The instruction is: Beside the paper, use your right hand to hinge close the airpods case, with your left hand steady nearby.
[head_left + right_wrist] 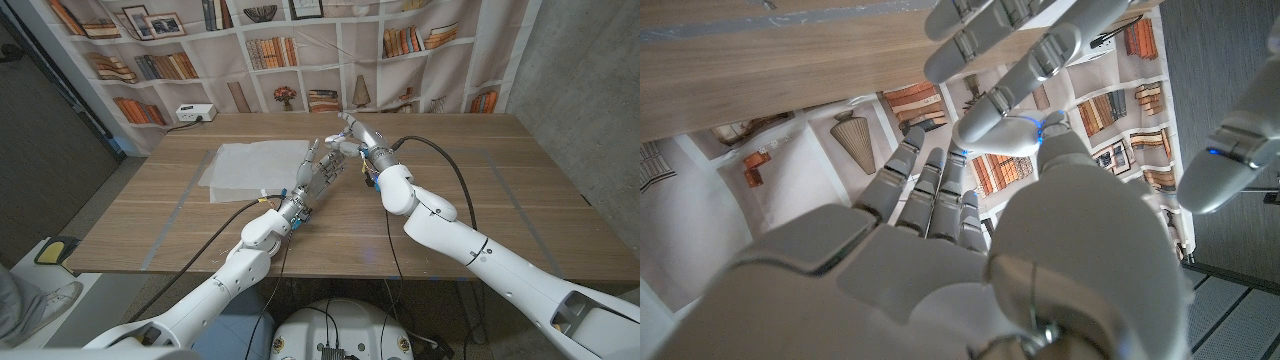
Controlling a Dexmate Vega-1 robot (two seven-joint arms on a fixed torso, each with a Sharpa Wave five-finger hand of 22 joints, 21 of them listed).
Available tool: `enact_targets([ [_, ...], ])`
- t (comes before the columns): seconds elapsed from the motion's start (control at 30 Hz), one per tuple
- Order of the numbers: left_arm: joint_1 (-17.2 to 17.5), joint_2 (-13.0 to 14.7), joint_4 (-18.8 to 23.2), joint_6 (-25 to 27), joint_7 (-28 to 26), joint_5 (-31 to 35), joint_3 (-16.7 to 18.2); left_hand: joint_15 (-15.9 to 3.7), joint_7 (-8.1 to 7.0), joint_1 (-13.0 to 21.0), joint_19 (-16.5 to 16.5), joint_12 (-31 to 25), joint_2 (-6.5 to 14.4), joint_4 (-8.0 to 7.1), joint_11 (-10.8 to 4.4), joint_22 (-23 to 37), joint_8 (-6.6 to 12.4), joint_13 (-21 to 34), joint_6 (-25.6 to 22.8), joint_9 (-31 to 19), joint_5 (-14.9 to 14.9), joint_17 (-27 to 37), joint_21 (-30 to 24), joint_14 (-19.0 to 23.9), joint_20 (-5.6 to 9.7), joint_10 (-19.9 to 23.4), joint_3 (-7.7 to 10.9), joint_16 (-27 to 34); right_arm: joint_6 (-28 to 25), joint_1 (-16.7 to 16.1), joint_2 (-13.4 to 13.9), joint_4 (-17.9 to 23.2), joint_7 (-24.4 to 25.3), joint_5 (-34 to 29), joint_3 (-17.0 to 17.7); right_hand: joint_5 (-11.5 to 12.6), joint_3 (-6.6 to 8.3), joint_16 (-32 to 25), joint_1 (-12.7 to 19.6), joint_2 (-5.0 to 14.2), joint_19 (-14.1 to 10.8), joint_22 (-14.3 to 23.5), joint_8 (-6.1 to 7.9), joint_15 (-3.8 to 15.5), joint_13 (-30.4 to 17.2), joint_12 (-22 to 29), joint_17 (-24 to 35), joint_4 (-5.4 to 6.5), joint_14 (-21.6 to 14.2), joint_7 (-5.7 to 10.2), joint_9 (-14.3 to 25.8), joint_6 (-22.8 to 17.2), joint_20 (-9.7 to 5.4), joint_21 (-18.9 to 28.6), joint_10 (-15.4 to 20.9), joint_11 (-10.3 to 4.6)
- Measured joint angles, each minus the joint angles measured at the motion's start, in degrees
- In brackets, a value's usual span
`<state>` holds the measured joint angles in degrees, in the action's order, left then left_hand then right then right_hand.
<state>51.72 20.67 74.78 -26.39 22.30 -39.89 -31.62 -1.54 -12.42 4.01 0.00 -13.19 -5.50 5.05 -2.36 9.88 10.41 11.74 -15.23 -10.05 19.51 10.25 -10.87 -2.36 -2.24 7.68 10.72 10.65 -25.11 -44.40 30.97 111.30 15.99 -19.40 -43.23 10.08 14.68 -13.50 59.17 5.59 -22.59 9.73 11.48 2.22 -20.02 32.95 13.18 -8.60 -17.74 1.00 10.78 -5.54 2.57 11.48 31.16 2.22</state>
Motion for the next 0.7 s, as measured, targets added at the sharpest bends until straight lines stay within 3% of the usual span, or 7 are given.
enact_targets([
  [0.7,-0.73,-1.43,-1.82,-0.82,1.65,-1.12,-0.03,0.0,0.09,0.46,0.0,0.0,0.46,-0.24,0.0,0.0,0.02,0.0,-0.7,-0.02,0.22,0.0,0.0,0.0,0.0,-0.01,-0.23,0.0,2.29,-0.98,-0.11,-1.54,2.0,1.93,0.85,0.11,-0.36,0.0,-0.04,0.04,0.02,0.0,-0.29,0.12,0.0,0.0,0.28,0.12,-0.52,0.0,0.0,0.0,0.01,0.0,-0.1,-0.09],
])
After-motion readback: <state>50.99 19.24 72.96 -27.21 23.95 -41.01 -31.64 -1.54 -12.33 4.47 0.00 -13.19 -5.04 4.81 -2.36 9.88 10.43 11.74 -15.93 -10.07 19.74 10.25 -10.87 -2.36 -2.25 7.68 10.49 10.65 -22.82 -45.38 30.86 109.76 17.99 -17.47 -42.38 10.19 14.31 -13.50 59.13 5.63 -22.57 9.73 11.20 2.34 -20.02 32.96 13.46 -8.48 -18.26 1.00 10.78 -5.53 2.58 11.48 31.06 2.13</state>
